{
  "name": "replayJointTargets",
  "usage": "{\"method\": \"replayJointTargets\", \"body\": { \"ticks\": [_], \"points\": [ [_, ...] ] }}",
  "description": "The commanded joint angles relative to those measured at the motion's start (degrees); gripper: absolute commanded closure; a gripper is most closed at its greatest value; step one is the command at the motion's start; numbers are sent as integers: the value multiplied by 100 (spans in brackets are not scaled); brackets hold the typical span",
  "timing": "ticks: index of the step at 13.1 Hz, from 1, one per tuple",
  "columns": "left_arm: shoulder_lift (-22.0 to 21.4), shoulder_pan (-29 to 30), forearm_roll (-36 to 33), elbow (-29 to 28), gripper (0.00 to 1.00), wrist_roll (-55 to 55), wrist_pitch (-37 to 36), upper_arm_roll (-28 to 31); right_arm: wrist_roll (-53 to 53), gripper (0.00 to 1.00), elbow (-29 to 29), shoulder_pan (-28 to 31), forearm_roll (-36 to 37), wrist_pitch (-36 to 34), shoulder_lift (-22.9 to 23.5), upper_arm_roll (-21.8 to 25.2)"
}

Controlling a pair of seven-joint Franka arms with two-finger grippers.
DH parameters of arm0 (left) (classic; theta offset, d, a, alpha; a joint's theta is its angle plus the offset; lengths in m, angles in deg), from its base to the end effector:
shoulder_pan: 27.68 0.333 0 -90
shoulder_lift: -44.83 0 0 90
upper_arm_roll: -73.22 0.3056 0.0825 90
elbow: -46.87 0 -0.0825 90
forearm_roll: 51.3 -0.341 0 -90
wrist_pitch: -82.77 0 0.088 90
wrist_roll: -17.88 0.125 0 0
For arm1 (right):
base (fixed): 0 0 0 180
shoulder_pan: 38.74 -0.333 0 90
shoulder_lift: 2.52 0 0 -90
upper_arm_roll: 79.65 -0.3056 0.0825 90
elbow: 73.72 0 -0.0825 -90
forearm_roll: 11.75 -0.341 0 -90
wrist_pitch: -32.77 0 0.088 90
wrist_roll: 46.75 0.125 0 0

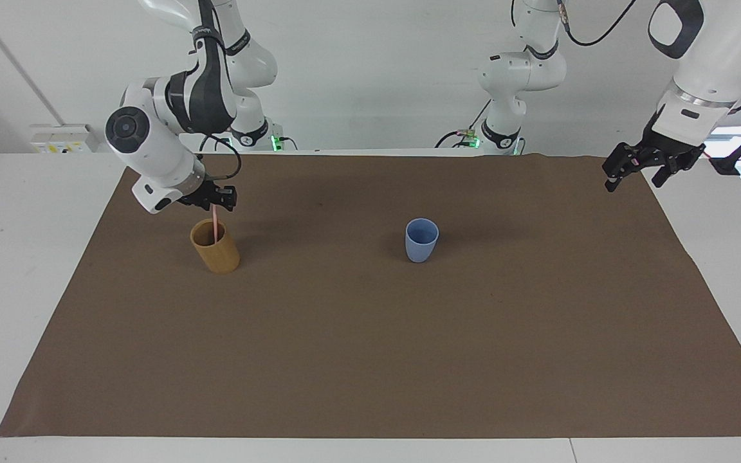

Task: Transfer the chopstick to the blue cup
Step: 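Grasp the pink chopstick with the right gripper while the left gripper withdraws, then lift the pink chopstick out of the tan tube with the right gripper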

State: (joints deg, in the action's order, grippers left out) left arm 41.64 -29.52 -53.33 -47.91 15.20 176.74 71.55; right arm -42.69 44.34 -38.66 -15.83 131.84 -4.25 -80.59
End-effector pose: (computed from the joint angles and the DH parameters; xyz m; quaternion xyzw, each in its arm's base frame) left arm 0.5009 -0.0269 0.5946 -0.9996 0.0081 -0.0217 0.0174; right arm 0.4624 0.0148 0.4184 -0.9874 0.0384 0.1513 0.0272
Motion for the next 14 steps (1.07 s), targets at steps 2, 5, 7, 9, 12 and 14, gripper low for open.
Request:
{"method": "replayJointTargets", "body": {
  "ticks": [2,5,7,9,12,14],
  "points": [
    [-41,8,26,29,0,-22,-116,8,-2,52,-11,80,-75,34,-56,-21],
    [-41,17,26,29,0,-22,-116,17,-11,64,15,62,-75,-19,-65,-21],
    [-41,17,26,29,0,-22,-116,17,-11,76,41,62,-75,-80,-73,-12],
    [-50,17,26,21,0,-22,-116,17,-11,88,42,62,-75,-142,-73,-21],
    [-50,17,26,29,0,-22,-116,17,-108,100,-20,97,-66,-212,-65,-12],
    [-41,17,26,29,0,-22,-116,17,-161,100,-579,124,-23,-780,92,-3]
  ]
}}
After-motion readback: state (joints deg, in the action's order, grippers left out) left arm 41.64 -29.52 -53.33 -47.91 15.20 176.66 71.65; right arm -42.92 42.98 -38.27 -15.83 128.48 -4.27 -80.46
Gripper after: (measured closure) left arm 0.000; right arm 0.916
